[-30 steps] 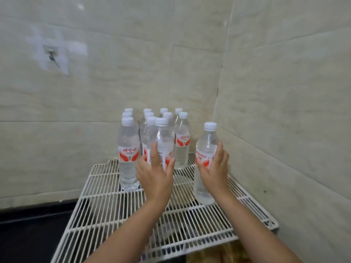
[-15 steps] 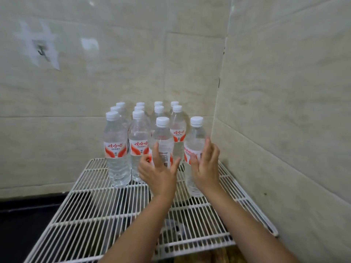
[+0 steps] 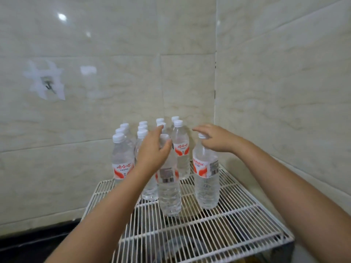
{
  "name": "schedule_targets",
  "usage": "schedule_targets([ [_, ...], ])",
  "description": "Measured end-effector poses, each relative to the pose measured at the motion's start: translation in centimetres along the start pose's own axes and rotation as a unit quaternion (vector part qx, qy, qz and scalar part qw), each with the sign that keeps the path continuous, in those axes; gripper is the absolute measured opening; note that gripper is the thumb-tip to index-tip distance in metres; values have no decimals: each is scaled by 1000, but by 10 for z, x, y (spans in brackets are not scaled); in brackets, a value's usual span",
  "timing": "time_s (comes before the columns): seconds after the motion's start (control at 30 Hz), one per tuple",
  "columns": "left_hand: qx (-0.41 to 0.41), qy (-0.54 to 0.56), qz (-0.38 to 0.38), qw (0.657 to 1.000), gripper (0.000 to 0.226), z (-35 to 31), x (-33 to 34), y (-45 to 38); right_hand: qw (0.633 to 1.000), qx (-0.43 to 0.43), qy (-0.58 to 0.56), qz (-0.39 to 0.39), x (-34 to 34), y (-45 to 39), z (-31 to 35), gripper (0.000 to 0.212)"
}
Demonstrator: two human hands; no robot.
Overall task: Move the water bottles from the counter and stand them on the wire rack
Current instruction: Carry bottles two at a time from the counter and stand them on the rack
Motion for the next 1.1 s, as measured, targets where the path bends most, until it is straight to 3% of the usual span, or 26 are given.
schedule_targets([
  [0.07, 7, -32, 73, 997, 44, -2, -2, -10, 998, 20, 32, 46, -4, 0, 2, 57],
  [0.17, 39, -64, 115, 990, 41, -3, 0, -16, 992, 41, 86, 78, -9, 1, 2, 56],
  [0.4, -7, -137, 64, 988, 39, -2, -8, -22, 984, 44, 134, 106, -17, -1, 11, 50],
  [0.5, 19, -150, 86, 985, 34, -9, -8, -25, 983, 51, 157, 80, -21, 3, 14, 46],
  [0.63, 61, -46, 168, 983, 46, -4, -10, -28, 977, 68, 190, 62, -16, 3, 17, 35],
  [0.73, 78, -28, 208, 975, 49, -5, -5, -30, 971, 86, 221, 34, -15, 0, 19, 34],
  [0.97, 43, -23, 234, 971, 43, -1, -4, -31, 966, 122, 226, -30, -13, 1, 20, 40],
  [1.1, 33, -124, 180, 975, 46, -12, -3, -32, 968, 137, 195, -72, -10, 5, 18, 41],
])
Point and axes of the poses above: each hand's wrist, its own y-axis away from the middle knuckle, its own x-axis out of the palm, z = x × y, the point moved 4 cm from there along -y, towards the middle knuckle, and after that the axes turned 13 degrees about z, right-handed, at the moved point
